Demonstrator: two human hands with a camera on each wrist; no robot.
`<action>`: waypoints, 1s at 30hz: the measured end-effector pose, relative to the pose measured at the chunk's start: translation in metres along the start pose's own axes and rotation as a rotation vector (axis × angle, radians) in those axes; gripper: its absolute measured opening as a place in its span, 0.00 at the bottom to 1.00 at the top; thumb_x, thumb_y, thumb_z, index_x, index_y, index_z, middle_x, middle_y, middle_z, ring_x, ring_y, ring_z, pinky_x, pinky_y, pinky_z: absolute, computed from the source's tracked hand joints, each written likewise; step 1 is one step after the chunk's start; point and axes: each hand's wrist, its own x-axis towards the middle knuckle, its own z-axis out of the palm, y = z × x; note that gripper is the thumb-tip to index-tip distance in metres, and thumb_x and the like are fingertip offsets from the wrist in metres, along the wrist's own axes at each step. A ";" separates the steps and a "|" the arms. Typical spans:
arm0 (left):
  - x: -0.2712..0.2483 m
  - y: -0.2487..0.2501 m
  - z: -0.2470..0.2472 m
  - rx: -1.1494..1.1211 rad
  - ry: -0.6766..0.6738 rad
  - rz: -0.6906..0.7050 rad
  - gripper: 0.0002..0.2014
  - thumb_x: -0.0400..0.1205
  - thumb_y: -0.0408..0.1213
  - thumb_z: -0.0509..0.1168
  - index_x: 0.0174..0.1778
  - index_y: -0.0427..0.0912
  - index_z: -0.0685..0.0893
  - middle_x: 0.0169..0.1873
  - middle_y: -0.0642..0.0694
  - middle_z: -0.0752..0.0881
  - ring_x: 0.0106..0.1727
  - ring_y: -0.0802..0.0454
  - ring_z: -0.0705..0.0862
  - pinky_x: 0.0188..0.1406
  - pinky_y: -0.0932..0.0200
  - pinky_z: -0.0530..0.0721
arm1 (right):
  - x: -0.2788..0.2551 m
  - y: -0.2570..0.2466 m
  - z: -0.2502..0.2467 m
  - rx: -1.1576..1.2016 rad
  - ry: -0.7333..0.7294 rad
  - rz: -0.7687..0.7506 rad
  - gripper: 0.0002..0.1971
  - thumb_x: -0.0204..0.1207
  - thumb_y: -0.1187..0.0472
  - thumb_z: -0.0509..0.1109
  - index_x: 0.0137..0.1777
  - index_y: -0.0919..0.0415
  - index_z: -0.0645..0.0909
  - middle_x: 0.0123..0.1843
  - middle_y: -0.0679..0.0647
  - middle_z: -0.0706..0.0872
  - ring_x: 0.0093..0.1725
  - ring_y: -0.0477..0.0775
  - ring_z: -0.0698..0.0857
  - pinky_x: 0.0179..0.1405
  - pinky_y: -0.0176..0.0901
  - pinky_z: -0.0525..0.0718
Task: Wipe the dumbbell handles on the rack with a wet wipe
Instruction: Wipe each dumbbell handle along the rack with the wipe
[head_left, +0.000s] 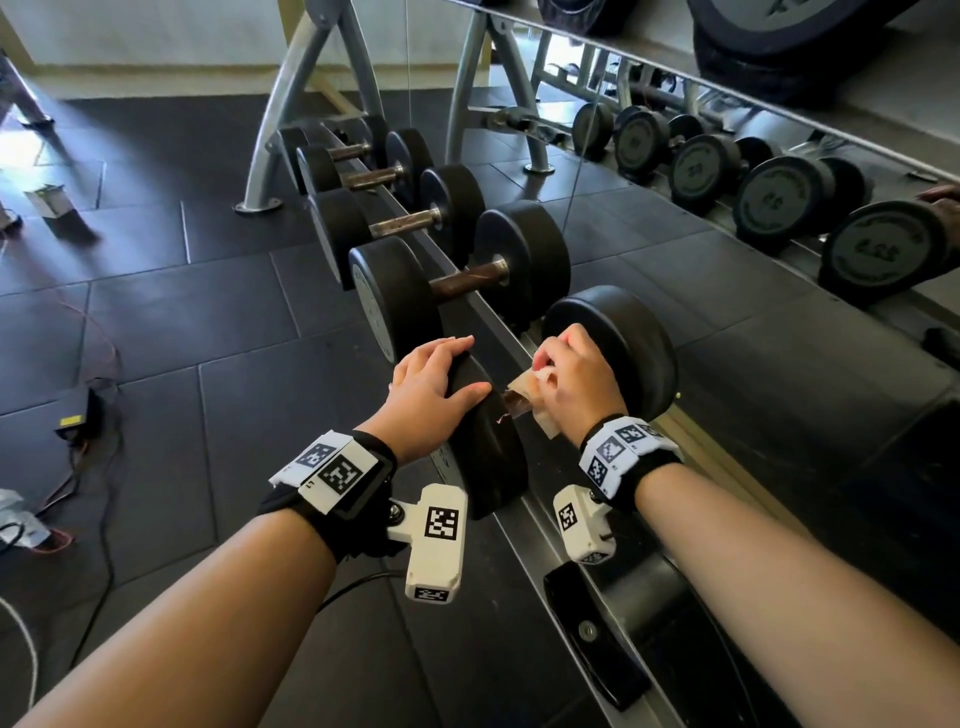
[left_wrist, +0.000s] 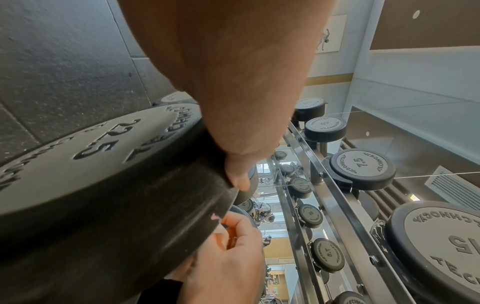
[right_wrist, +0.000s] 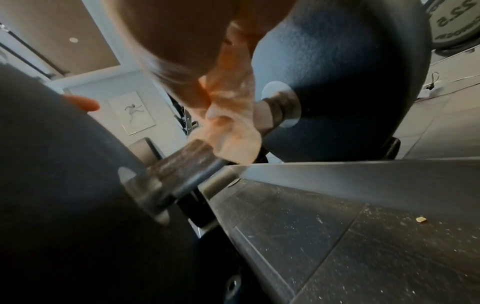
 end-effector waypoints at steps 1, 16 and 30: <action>0.000 0.000 0.000 0.001 -0.001 0.000 0.31 0.86 0.49 0.64 0.84 0.59 0.60 0.82 0.53 0.59 0.84 0.46 0.51 0.83 0.38 0.54 | -0.003 -0.001 0.003 -0.014 -0.008 -0.010 0.05 0.75 0.66 0.73 0.49 0.61 0.82 0.54 0.55 0.75 0.51 0.54 0.78 0.49 0.46 0.83; 0.000 -0.001 -0.001 -0.003 -0.009 0.004 0.31 0.86 0.49 0.63 0.84 0.59 0.60 0.82 0.53 0.58 0.84 0.46 0.50 0.82 0.41 0.54 | -0.021 0.016 0.003 0.140 -0.094 0.128 0.18 0.78 0.50 0.75 0.66 0.55 0.86 0.52 0.47 0.72 0.49 0.47 0.77 0.51 0.37 0.75; -0.002 0.002 -0.001 -0.011 -0.014 -0.001 0.30 0.86 0.47 0.63 0.84 0.59 0.60 0.82 0.53 0.58 0.84 0.46 0.50 0.82 0.41 0.54 | -0.015 0.020 -0.003 0.046 -0.003 0.237 0.15 0.83 0.48 0.65 0.60 0.56 0.86 0.48 0.49 0.83 0.48 0.53 0.85 0.45 0.42 0.80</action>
